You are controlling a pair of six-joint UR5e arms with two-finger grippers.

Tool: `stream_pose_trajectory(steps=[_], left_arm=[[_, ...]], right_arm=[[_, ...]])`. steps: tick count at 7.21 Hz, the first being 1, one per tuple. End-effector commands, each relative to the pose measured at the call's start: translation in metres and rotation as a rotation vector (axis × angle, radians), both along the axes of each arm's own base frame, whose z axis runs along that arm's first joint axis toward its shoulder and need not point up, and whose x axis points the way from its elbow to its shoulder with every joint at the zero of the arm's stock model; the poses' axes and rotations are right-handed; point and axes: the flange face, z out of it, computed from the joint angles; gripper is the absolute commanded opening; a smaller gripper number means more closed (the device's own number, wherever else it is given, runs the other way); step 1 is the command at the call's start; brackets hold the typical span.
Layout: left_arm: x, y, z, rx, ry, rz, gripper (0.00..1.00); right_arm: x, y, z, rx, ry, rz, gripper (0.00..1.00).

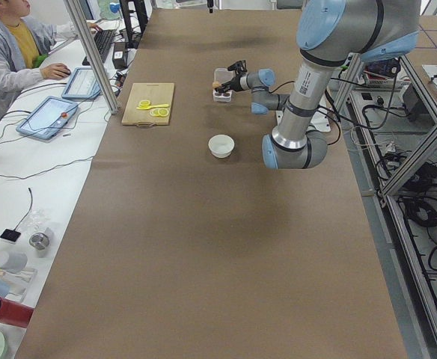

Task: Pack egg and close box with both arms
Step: 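Lower the egg into the empty egg box slot and open the left gripper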

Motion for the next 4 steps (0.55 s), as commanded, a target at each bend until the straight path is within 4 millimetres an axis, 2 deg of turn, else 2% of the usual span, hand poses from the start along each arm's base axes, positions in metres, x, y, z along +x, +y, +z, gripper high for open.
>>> stream_pose_trajectory(steps=[1,4], left_arm=[[0.0066,0.0069,0.001,0.004,-0.009,0.051,0.0],[0.0077,0.0075,0.0006,0.037,-0.042,0.062,0.0]], right_arm=[[0.0,0.0003,0.0019,-0.004,-0.001,0.0,1.0],[0.0,0.0003,0.0041,-0.009,0.0,0.0,1.0]])
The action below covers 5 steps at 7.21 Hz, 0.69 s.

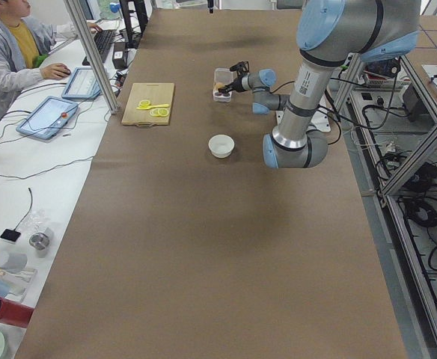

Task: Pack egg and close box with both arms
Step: 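Lower the egg into the empty egg box slot and open the left gripper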

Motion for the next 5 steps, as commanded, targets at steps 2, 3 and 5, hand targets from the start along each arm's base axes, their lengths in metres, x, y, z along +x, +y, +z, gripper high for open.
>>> stream_pose_trajectory(steps=[2,3,5], left_arm=[[0.004,0.003,0.0,0.009,-0.01,0.032,0.0],[0.006,0.008,0.0,0.009,-0.008,0.04,0.0],[0.007,0.012,0.0,0.008,-0.007,0.046,0.0]], right_arm=[[0.0,0.0,0.002,-0.005,0.0,0.001,1.0],[-0.001,0.0,0.004,-0.011,-0.008,-0.001,1.0],[-0.001,0.0,0.012,-0.027,-0.011,-0.002,1.0]])
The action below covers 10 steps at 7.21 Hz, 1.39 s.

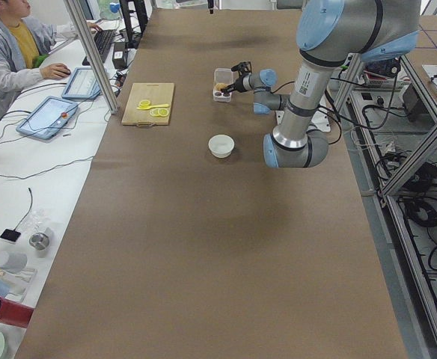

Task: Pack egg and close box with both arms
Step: 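Lower the egg into the empty egg box slot and open the left gripper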

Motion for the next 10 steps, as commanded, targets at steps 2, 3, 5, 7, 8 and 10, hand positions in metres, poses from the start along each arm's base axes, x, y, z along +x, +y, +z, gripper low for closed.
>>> stream_pose_trajectory(steps=[2,3,5,7,8,10], left_arm=[[0.004,0.009,-0.004,-0.001,0.007,0.015,0.0],[0.005,0.01,-0.004,-0.002,0.005,0.016,0.15],[0.005,0.01,-0.005,0.0,0.006,0.016,0.36],[0.005,0.01,-0.009,0.001,0.012,0.016,0.63],[0.005,0.01,-0.009,0.001,0.012,0.015,0.65],[0.003,0.009,-0.015,0.001,0.023,0.013,0.65]], right_arm=[[0.0,0.0,0.004,-0.009,-0.002,0.0,1.0],[0.0,0.0,0.004,-0.009,-0.002,0.0,1.0],[0.0,0.0,0.003,-0.007,-0.002,0.0,1.0],[0.0,-0.001,0.003,-0.007,-0.003,0.0,1.0],[0.0,-0.001,0.002,-0.006,-0.004,0.0,1.0],[-0.001,-0.003,0.0,-0.001,-0.004,0.0,1.0]])
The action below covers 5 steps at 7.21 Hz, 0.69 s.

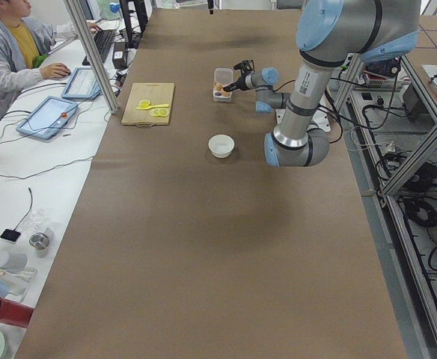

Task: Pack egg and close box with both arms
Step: 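Lower the egg into the empty egg box slot and open the left gripper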

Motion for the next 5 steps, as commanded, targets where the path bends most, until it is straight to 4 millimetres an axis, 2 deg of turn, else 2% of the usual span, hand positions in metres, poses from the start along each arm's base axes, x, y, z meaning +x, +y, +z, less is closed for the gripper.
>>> stream_pose_trajectory(steps=[1,3,4,5], left_arm=[[-0.006,0.0,-0.02,0.002,0.037,-0.002,0.69],[-0.032,-0.004,-0.046,-0.025,0.13,-0.012,0.74],[-0.037,-0.012,-0.044,-0.104,0.191,-0.024,0.81],[-0.045,-0.034,-0.042,-0.155,0.224,-0.003,0.87]], right_arm=[[0.0,-0.002,-0.003,0.006,-0.001,0.0,1.0],[0.0,-0.004,-0.008,0.018,-0.001,0.0,1.0],[0.0,-0.005,-0.008,0.018,-0.001,0.0,1.0],[0.0,-0.005,-0.006,0.015,0.001,-0.001,1.0]])
